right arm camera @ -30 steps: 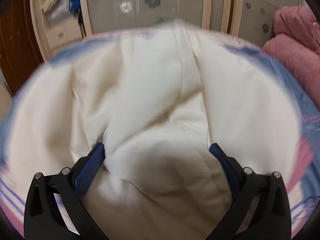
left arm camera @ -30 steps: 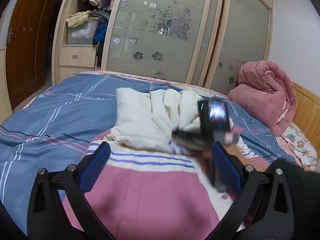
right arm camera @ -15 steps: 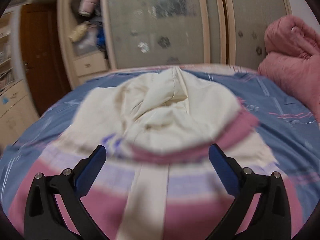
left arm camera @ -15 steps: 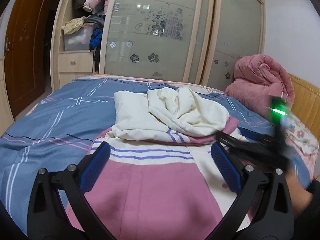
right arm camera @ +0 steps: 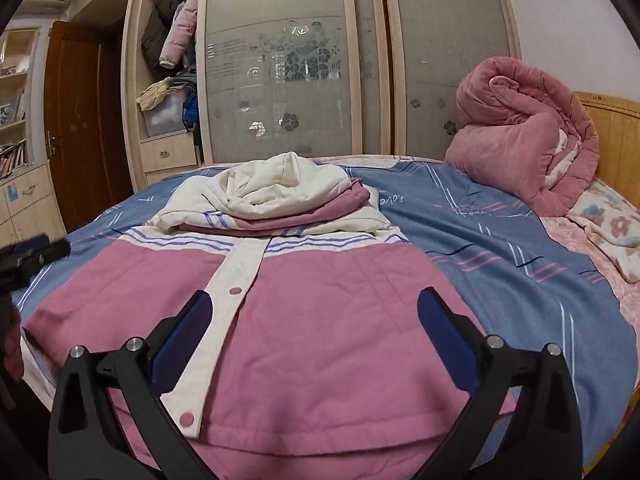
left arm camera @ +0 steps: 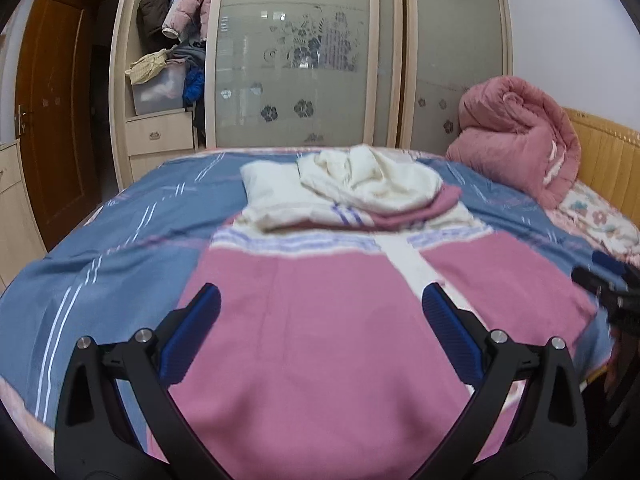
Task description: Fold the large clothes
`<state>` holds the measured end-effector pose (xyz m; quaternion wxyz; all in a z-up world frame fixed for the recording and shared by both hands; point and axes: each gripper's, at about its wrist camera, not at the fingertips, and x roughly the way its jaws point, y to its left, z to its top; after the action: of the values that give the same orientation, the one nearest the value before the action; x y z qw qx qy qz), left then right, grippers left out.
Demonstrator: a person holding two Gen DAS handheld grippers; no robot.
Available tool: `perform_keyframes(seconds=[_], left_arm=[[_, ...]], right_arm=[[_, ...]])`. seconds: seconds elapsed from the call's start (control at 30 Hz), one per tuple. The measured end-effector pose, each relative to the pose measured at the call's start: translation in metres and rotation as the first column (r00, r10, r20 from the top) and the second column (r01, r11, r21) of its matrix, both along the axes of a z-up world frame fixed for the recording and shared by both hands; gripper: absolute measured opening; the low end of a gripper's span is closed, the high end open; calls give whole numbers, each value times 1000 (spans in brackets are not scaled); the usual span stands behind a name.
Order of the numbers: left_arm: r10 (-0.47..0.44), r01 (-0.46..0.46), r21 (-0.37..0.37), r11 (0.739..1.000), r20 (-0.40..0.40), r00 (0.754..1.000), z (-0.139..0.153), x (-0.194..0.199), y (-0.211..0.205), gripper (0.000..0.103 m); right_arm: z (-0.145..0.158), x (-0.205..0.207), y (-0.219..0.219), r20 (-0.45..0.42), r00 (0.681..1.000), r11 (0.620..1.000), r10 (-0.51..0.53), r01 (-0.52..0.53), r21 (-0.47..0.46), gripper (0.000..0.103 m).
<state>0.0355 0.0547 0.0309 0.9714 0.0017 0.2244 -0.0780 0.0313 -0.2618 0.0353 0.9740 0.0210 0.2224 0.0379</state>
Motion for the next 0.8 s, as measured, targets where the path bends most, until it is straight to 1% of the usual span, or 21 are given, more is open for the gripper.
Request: perform_keyframes(seconds=[0.1,0.2,0.37,0.47,0.57,0.63,0.7,0.77,0.8], left_arm=[[6,-6,15,1000,-20,1000,-9,-6,-1,101],[13,-12,7,1000,-41,999,-12,-3,0,101],[17,-19,-21,1000,-61,998,-15,3,1,101],[15,-15,-12,1000,-62,998,-16,6,-2,101],[20,-20,-2,1000,-55,998,-13,4,1,101],[33,-33,1,999,-36,999,-9,1,7,101],[55,-55,1,998,-15,998,-4,-3,19,101],[76,-76,2,997,-16,997,-2,-4,32,101],[89,-89,2,996,-24,996,-1,-4,41,101]], right_arm=[[-5,4,-5,-21,1000,1000,7,-7,2,102],[-7,5,-9,-37,999,1000,12,-11,15,102],[-6,1,-14,-31,999,999,11,-10,38,102],[-6,0,-17,-24,1000,999,9,-9,36,102],[-2,1,-30,-21,999,997,38,-37,61,102],[2,0,-52,-9,999,994,41,-40,103,102],[1,2,-89,-15,1000,980,15,-11,199,102],[-5,5,-123,-45,999,949,-13,26,315,102],[-11,7,-148,-71,997,915,-20,47,401,102]])
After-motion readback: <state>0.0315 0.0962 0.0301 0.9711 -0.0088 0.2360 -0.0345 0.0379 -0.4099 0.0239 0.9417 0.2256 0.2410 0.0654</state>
